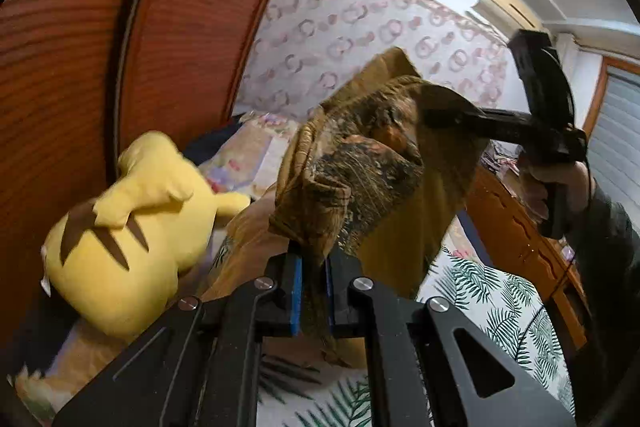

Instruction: Fold small clothes

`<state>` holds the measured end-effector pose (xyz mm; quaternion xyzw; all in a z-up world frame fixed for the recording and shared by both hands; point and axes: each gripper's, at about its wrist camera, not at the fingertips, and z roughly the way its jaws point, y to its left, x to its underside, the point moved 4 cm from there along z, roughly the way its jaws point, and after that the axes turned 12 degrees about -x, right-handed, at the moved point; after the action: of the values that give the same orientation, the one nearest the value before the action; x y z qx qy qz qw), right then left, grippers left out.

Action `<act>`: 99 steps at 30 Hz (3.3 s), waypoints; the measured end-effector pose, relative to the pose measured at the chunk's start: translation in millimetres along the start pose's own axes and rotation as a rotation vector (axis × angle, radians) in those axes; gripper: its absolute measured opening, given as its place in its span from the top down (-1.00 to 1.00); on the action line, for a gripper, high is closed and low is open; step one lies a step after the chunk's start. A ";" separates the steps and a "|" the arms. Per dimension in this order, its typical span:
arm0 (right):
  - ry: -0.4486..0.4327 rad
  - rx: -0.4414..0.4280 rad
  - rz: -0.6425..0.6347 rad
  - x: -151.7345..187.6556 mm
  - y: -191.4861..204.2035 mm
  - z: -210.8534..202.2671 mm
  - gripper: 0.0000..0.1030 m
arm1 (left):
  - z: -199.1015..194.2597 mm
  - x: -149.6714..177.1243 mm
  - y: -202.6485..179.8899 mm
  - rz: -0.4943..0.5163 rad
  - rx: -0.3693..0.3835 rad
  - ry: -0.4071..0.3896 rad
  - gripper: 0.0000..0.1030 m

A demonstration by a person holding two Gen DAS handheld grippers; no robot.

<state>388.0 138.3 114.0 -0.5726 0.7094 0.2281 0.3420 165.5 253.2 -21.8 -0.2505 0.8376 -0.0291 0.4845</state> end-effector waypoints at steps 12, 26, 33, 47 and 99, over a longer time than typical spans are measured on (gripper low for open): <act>0.037 -0.058 0.121 -4.8 -42.4 87.3 0.55 | 38.4 12.6 33.1 -0.022 -0.132 0.095 0.81; -0.004 -0.043 0.247 53.2 -39.1 89.5 -0.22 | 30.0 19.8 39.8 0.017 -0.143 0.114 -0.12; 0.034 -0.072 0.363 85.4 -50.4 128.5 -0.22 | 6.6 15.7 6.1 0.173 -0.163 0.044 -0.60; -0.155 0.088 0.406 157.9 30.0 -27.6 -0.22 | -35.2 20.8 -55.2 0.275 -0.074 -0.014 -0.62; -0.414 0.648 0.595 299.7 242.4 -226.6 -0.68 | -137.0 80.5 -180.4 0.423 0.095 -0.085 -0.62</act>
<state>69.5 -162.3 23.8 -0.1516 0.7937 0.1923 0.5568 90.3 33.1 39.0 -0.0471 0.8480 0.0441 0.5260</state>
